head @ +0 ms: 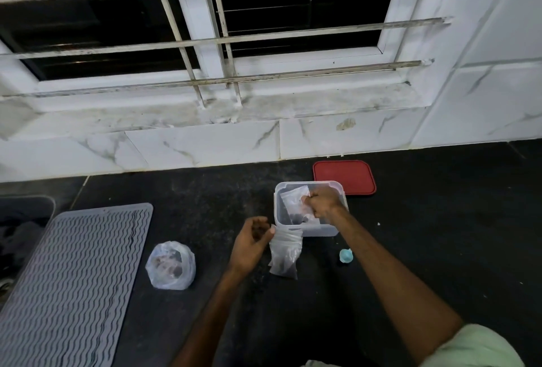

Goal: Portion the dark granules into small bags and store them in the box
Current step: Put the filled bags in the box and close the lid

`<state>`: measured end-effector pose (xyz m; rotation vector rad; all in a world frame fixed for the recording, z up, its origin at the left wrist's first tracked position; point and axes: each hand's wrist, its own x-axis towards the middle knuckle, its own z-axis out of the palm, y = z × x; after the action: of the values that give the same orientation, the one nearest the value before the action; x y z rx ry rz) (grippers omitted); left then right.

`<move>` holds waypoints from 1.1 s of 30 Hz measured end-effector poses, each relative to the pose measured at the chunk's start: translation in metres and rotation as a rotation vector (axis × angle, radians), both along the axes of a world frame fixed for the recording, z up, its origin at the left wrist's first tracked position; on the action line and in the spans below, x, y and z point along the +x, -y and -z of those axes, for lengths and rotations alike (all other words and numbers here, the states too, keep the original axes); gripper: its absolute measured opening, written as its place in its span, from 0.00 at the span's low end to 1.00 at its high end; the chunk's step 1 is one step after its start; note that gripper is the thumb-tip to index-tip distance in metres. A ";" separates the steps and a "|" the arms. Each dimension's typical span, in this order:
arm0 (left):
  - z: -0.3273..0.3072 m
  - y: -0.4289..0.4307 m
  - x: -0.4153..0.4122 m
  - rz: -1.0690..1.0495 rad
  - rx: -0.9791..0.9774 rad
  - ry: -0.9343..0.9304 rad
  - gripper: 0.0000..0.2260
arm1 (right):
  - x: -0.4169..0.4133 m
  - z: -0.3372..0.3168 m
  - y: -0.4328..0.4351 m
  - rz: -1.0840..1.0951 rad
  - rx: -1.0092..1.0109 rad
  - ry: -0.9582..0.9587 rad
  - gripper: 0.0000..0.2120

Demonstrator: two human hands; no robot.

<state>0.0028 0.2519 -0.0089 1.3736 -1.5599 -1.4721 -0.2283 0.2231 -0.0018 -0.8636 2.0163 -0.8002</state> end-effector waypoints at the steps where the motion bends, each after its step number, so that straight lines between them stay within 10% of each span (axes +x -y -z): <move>1: 0.004 -0.004 0.002 0.005 0.011 -0.004 0.14 | 0.003 0.004 0.001 0.023 0.042 0.072 0.05; 4: 0.011 -0.013 0.006 -0.003 0.013 0.052 0.16 | 0.011 0.012 0.005 0.018 0.136 0.131 0.11; 12: 0.025 -0.018 0.009 -0.003 0.058 0.171 0.06 | 0.028 -0.027 -0.014 -0.171 -0.007 -0.618 0.19; 23: -0.039 -0.030 -0.010 0.012 0.074 -0.200 0.02 | 0.023 -0.056 -0.096 -0.254 -0.236 0.237 0.10; 30: -0.083 -0.001 -0.045 0.008 0.052 -0.301 0.07 | -0.009 -0.058 -0.077 -0.085 -0.339 0.209 0.05; 33: -0.070 0.010 -0.043 -0.049 -0.023 -0.203 0.09 | -0.030 -0.056 -0.053 -0.051 -0.302 -0.097 0.06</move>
<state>-0.0400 0.2421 0.0609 1.2003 -1.4021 -1.5086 -0.2584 0.2760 0.0544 -1.1381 1.9773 -1.0698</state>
